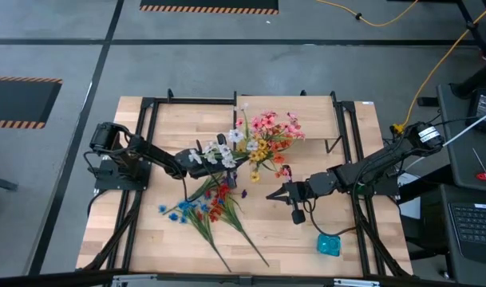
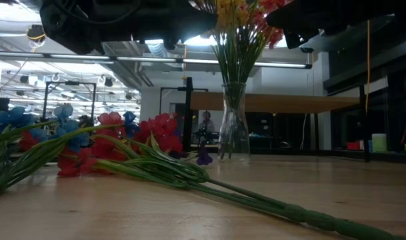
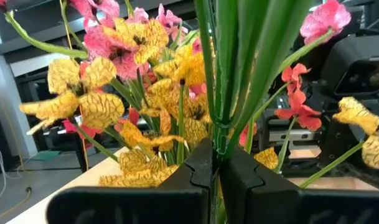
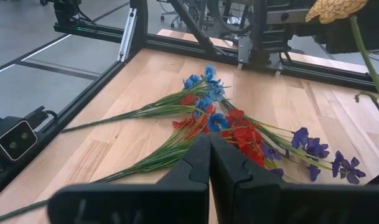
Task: Pick and place flowers into a vace then onto a shelf
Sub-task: Put the white flowers into the transparent vase
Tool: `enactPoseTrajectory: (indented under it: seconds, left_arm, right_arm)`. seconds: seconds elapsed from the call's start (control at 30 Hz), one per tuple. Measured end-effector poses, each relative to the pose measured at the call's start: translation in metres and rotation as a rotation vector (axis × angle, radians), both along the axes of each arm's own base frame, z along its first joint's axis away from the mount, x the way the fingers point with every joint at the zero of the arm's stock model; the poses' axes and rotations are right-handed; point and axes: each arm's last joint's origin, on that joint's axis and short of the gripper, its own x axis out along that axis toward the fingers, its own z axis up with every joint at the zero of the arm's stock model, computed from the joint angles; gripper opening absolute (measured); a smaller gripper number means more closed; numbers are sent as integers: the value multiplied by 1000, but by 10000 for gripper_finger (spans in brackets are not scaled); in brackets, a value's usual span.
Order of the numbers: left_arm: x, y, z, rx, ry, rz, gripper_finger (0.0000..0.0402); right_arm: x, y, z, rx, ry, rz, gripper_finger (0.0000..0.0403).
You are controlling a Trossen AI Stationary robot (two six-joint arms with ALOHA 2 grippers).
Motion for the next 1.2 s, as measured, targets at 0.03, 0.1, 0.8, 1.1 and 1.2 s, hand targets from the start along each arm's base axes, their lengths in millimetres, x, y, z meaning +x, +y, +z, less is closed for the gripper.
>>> enactPoseTrajectory:
  seconds: [0.03,0.1,0.8,1.1,1.2]
  left_arm:
    - [0,0,0,0,3,3,8]
    - [0,0,0,-1,3,7,8]
    - [2,11,-7,-57,58,47,8]
    - [3,16,-13,-63,113,12,8]
    - [3,16,-15,-62,142,12,8]
  right_arm:
    - [0,0,0,0,0,0,3]
    - [0,0,0,0,0,0,3]
    - [0,0,0,0,0,0,3]
    - [0,0,0,0,0,0,3]
    - [0,0,0,0,0,0,3]
